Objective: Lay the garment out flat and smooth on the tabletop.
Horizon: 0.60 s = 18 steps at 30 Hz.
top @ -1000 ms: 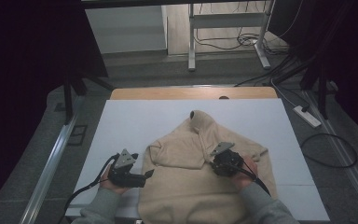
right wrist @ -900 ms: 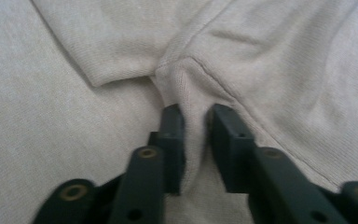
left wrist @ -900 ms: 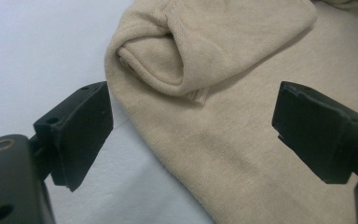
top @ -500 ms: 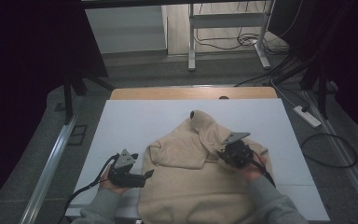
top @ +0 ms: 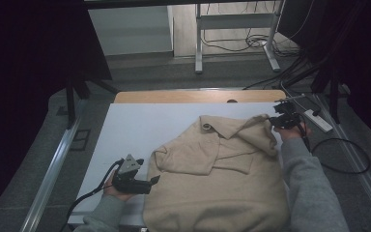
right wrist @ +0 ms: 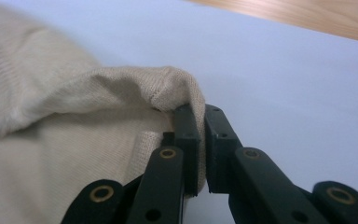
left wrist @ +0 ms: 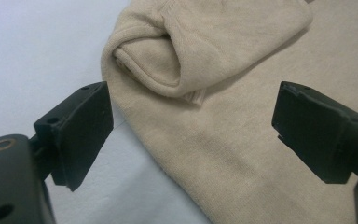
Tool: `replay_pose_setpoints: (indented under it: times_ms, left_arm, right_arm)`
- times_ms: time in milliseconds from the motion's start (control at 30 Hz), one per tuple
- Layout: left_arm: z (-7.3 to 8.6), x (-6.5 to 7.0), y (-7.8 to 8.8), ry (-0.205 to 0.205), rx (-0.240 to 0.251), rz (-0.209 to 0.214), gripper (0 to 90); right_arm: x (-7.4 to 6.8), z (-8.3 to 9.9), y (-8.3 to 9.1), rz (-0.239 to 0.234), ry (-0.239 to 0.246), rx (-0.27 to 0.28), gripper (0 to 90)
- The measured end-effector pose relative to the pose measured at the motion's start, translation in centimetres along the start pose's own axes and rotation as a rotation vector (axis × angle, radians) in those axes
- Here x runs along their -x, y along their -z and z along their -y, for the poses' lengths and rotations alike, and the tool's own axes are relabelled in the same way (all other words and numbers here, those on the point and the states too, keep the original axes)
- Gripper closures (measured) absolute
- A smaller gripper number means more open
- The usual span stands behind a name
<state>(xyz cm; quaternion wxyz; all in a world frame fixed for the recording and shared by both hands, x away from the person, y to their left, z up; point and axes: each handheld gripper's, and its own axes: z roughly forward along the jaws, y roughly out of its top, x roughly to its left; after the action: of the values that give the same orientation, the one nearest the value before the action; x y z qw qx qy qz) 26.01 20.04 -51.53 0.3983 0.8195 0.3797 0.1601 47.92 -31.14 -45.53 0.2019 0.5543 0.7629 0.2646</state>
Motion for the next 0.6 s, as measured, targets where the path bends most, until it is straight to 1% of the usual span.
replay_pose_setpoints:
  times_ms: [33, 67, 100, 133, 167, 200, 233, 267, 333, 367, 400, 467, 500, 533, 600]
  left_arm:
    - [0.0, 0.0, 0.0, 0.0, 0.0, 0.0, 12.4]
    - [0.0, 0.0, 0.0, 0.0, 0.0, 0.0, 12.4]
    - [0.0, 0.0, 0.0, -0.001, 0.0, 0.001, 12.4]
    - [0.0, 0.0, -0.1, -0.002, 0.0, 0.001, 12.4]
    - [0.0, -0.1, -0.1, -0.002, -0.003, 0.003, 12.4]
    - [0.0, -0.1, -0.1, -0.003, -0.003, 0.004, 12.4]
    - [0.0, 0.0, -0.1, -0.004, -0.003, 0.004, 12.4]
    - [0.0, -0.1, -0.1, -0.005, -0.002, 0.005, 12.5]
    - [0.0, 0.0, -0.2, -0.004, -0.001, 0.009, 12.5]
    - [0.0, 0.0, -0.2, -0.004, -0.001, 0.009, 12.5]
    - [0.0, 0.0, -0.2, -0.004, -0.002, 0.01, 12.5]
    - [0.0, 0.0, -0.2, -0.003, -0.001, 0.01, 12.6]
    - [0.0, 0.0, -0.2, 0.0, -0.001, 0.012, 12.6]
    - [-0.1, 0.1, -0.3, 0.003, -0.001, 0.017, 12.7]
    - [-0.1, 0.2, -0.4, -0.008, -0.012, 0.024, 12.7]
  right_arm:
    - [0.0, 0.0, 0.0, 0.0, 0.0, 0.0, 84.7]
    - [1.2, 0.2, -0.9, 0.009, -0.048, -0.024, 84.3]
    - [1.2, 0.2, -0.9, 0.009, -0.048, -0.024, 84.3]
    - [1.7, 0.7, -1.8, -0.003, -0.085, -0.038, 81.4]
    - [1.7, 0.7, -1.8, -0.003, -0.085, -0.038, 81.4]
    - [1.6, 0.9, -2.1, 0.001, -0.077, -0.035, 77.1]
    - [1.3, 1.0, -2.1, 0.014, -0.057, -0.03, 72.0]
    - [0.8, 0.9, -1.5, 0.03, -0.024, 0.011, 64.0]
    - [0.1, 0.9, -0.2, 0.014, -0.008, 0.071, 58.8]
    - [0.1, 0.9, -0.2, 0.014, -0.008, 0.071, 58.8]
    - [-0.8, 1.1, 1.4, -0.02, 0.015, 0.124, 54.7]
    - [-2.0, 1.6, 3.0, -0.051, 0.04, 0.177, 54.0]
    - [-2.0, 1.6, 3.0, -0.051, 0.04, 0.177, 54.0]
    - [-2.6, 2.1, 3.7, -0.078, 0.054, 0.186, 53.9]
    - [-3.9, 3.2, 4.8, -0.124, 0.105, 0.206, 54.2]
